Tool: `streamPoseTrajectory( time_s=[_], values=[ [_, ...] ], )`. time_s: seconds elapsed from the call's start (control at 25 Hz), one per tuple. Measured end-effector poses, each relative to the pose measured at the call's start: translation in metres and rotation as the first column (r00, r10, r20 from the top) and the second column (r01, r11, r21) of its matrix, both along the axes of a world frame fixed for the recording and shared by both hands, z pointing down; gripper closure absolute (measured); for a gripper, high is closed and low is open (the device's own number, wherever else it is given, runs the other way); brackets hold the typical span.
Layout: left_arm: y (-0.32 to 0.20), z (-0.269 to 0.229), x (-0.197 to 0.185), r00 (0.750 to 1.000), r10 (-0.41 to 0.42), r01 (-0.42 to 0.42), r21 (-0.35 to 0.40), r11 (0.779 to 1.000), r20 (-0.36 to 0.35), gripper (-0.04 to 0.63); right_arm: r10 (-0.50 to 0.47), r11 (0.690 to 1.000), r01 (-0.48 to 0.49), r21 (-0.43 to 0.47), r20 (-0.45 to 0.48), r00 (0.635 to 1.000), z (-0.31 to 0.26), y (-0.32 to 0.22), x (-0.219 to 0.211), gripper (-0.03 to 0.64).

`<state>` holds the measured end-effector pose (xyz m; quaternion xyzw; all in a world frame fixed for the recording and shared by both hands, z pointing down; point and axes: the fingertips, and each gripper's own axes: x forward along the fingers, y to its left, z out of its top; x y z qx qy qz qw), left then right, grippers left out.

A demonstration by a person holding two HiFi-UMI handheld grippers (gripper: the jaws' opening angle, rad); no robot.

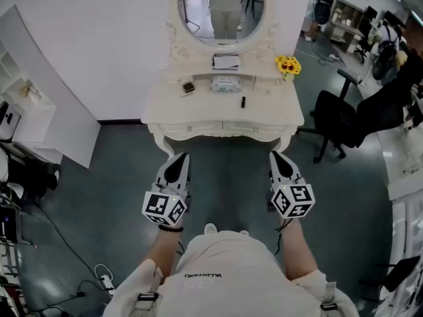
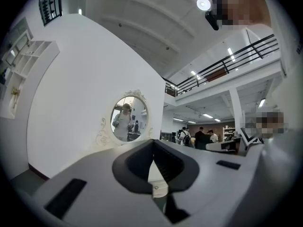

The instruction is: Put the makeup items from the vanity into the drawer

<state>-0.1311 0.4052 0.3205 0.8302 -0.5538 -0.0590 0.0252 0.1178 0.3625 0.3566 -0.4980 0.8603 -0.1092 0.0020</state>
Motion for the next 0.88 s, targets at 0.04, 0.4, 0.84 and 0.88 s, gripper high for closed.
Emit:
streamPoseTrajectory(
  time_s=[0.04, 0.4, 0.84, 0.88],
  values=[
    [-0.001, 0.000, -0.001, 1.000, 0.003, -0.003, 0.002, 1.000, 0.000, 0.597, 0.001, 1.000, -0.001, 0.002, -0.001, 1.000, 0.000, -0.001, -0.001, 0.609],
    [-0.012, 0.003, -0.009, 0.999, 0.033, -0.033, 0.001, 0.999, -0.006, 0.597, 0.013, 1.000, -0.012, -0.008, 0.027, 1.000, 0.004, -0.012, -0.015, 0.607],
    [-0.021, 0.025, -0.022, 0.993, 0.116, -0.117, -0.036, 0.992, -0.027, 0.597, 0.089, 0.994, -0.087, -0.058, 0.024, 0.996, 0.019, -0.022, -0.038, 0.607],
    [-0.022, 0.029, -0.023, 0.992, 0.127, -0.128, -0.040, 0.991, -0.026, 0.597, 0.092, 0.994, -0.091, -0.061, 0.025, 0.995, 0.021, -0.023, -0.042, 0.607]
  ],
)
